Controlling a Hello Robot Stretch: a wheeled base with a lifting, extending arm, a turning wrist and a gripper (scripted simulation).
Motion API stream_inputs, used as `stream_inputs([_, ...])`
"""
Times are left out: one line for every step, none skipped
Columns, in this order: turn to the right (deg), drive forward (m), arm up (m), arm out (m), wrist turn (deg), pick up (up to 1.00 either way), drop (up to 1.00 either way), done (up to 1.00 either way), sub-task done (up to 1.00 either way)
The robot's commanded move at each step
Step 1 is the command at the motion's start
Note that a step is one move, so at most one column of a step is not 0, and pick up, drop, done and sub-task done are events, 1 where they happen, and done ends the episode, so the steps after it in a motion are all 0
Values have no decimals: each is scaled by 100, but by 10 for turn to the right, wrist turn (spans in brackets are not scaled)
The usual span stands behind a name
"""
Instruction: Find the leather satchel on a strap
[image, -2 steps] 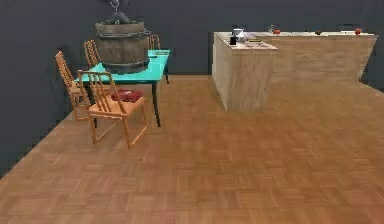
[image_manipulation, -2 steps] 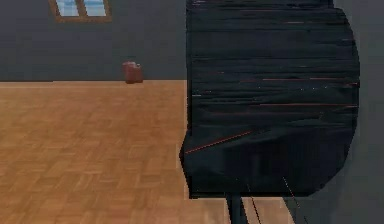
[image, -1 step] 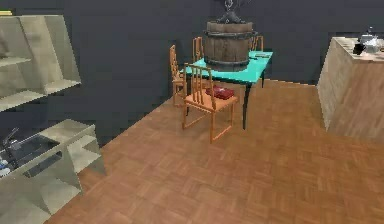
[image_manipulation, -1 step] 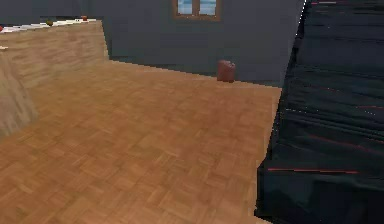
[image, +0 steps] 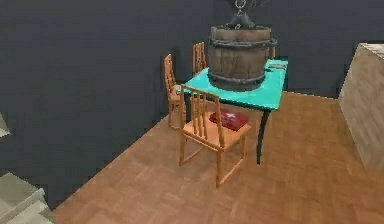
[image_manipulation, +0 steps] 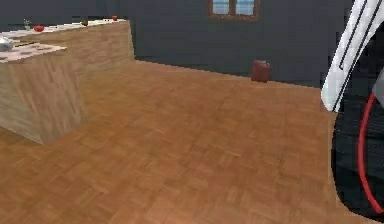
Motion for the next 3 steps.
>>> stream_inputs([-120, 0, 0, 0, 0, 0, 0, 0, 0])
stream_inputs([0, 75, 0, 0, 0, 0, 0, 0, 0])
stream_inputs([-210, 0, 0, 0, 0, 0, 0, 0, 0])
